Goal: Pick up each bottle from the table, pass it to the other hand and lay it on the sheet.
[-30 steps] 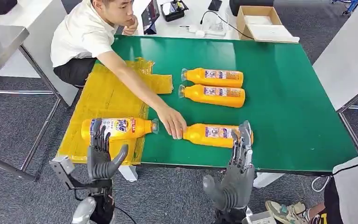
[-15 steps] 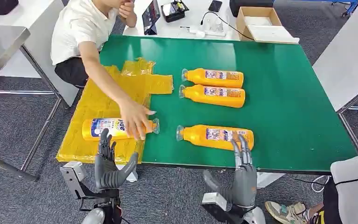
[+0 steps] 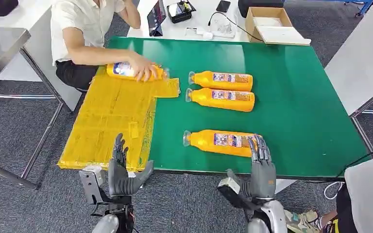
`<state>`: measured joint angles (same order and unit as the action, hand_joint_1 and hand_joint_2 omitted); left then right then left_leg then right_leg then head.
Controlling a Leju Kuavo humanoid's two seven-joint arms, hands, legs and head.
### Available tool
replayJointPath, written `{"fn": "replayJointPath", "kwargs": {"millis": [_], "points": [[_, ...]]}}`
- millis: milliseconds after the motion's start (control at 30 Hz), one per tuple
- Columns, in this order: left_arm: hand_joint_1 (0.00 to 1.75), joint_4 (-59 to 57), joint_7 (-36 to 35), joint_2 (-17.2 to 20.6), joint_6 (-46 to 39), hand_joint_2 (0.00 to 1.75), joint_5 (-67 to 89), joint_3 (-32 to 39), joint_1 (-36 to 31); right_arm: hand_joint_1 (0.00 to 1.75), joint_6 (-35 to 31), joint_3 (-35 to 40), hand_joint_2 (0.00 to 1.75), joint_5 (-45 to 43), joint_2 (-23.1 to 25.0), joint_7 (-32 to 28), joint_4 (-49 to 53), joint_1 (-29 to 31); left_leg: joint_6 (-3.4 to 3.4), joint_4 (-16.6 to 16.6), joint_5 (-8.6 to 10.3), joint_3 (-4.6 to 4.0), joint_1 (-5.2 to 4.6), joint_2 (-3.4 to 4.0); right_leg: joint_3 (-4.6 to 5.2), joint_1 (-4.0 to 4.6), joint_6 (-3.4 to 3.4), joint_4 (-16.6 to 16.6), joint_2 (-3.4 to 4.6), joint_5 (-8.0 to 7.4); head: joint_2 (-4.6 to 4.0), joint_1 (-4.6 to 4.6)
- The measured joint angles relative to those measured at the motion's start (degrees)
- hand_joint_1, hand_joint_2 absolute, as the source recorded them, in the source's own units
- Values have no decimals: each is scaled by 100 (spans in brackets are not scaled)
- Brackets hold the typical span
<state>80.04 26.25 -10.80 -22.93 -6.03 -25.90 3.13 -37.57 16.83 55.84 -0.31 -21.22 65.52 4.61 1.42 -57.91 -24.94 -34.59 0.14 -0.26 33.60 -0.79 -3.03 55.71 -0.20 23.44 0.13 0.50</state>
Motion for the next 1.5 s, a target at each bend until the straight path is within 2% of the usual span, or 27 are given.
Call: {"fn": "replayJointPath", "kwargs": {"millis": [167,267,400,567,800,933,1267,1367,1433,1500], "points": [[0,-74,349,9,-362,175,607,-105,-95,0,-2,301,175,-57,63,-77,-785,640,1,-1,7,-1,0,-5,-4,1,-6,2,0,-4,0,2],[0,-19,328,61,-341,175,773,-168,11,0,-2,480,175,107,210,170,-1052,820,-1,-1,5,-1,2,-3,0,3,-5,4,0,-2,0,4],[0,24,32,120,-218,175,918,-168,125,0,184,586,175,68,297,569,-1304,955,-1,-1,5,-11,3,-14,8,3,-3,4,-2,3,0,2],[0,2,-225,122,-192,175,1121,-195,100,0,540,575,175,-28,251,728,-1629,1081,0,-1,5,-12,-2,-13,9,-3,-4,2,-2,1,0,2],[0,-185,-252,83,-128,175,1180,-317,-98,0,555,518,175,-39,138,739,-1988,1187,1,-3,6,-8,-4,-16,9,-3,-6,1,-3,0,0,4],[0,-540,-247,-61,-70,175,1184,-411,-394,0,419,472,175,132,-18,824,-2257,1357,1,-3,6,-9,-4,-20,4,-3,-6,2,-3,-1,0,4],[0,-607,-247,-89,-63,175,1154,-437,-457,0,387,465,175,222,-59,878,-2337,1414,1,-3,6,-9,-4,-20,3,-3,-6,2,-3,-1,0,2],[0,-732,-249,-131,-65,175,1073,-476,-534,0,374,465,175,485,-131,1083,-2547,1573,2,-4,7,-9,-5,-16,2,-3,-7,2,-2,-2,0,0],[0,-780,-402,-127,-24,175,1029,-496,-545,0,542,485,175,1204,-205,1868,-2843,1962,1,-5,7,-9,-4,-18,3,-2,-7,3,-3,-2,0,2],[0,-734,-479,-122,46,175,1038,-498,-527,0,601,524,175,1462,-223,2113,-2867,2071,1,-4,6,-12,-3,-17,6,-1,-7,4,-3,-2,0,2]]}}
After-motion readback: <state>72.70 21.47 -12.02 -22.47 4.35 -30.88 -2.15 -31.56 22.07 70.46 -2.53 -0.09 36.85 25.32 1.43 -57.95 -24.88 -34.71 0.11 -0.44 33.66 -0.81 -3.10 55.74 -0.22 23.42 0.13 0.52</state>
